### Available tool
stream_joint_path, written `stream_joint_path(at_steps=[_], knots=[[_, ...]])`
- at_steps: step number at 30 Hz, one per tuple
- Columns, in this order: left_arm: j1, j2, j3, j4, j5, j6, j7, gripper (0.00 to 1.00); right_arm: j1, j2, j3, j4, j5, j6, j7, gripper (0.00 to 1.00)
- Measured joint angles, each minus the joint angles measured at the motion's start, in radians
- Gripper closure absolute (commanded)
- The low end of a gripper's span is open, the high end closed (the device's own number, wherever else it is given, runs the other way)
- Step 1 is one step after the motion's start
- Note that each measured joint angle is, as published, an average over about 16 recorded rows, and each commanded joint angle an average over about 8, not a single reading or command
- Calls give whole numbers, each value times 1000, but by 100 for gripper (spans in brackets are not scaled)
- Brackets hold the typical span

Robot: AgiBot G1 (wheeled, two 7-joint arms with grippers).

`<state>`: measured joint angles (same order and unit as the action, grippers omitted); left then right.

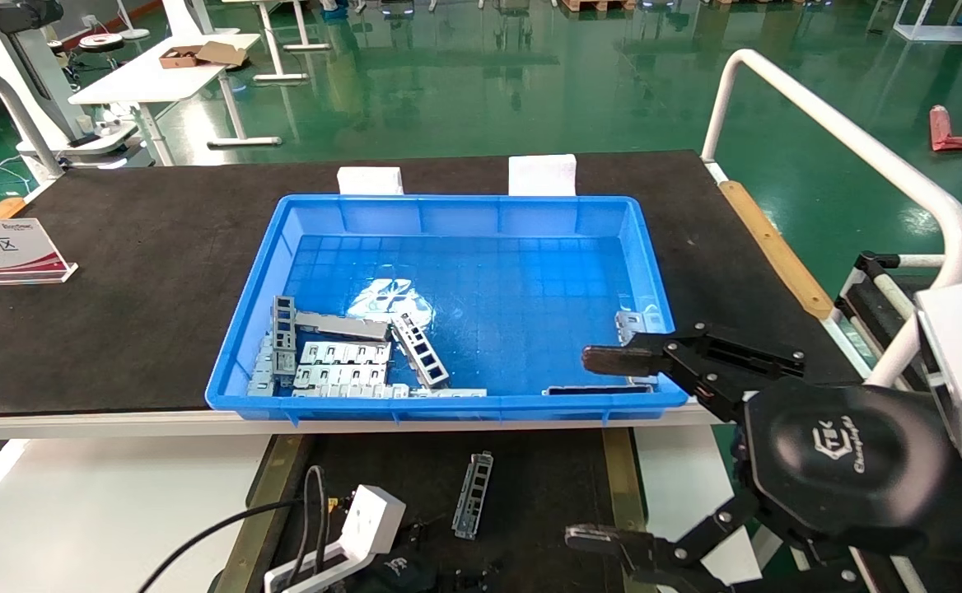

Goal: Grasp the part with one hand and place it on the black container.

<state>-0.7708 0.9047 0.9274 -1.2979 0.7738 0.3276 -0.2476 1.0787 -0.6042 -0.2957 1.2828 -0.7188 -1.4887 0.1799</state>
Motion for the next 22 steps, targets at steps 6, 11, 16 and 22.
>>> stream_joint_path(at_steps=[6,11,16,22], knots=[[-19,-64,-24,-33,-12,118,31,0,0,0,0,0,0,0,0,0],[-31,-102,-55,-46,-34,204,64,0,0,0,-1,0,0,0,0,0],[-36,-125,-86,-51,-59,270,97,0,0,0,-1,0,1,0,0,0],[-36,-137,-107,-53,-78,308,120,0,0,0,-1,0,1,0,-1,0]])
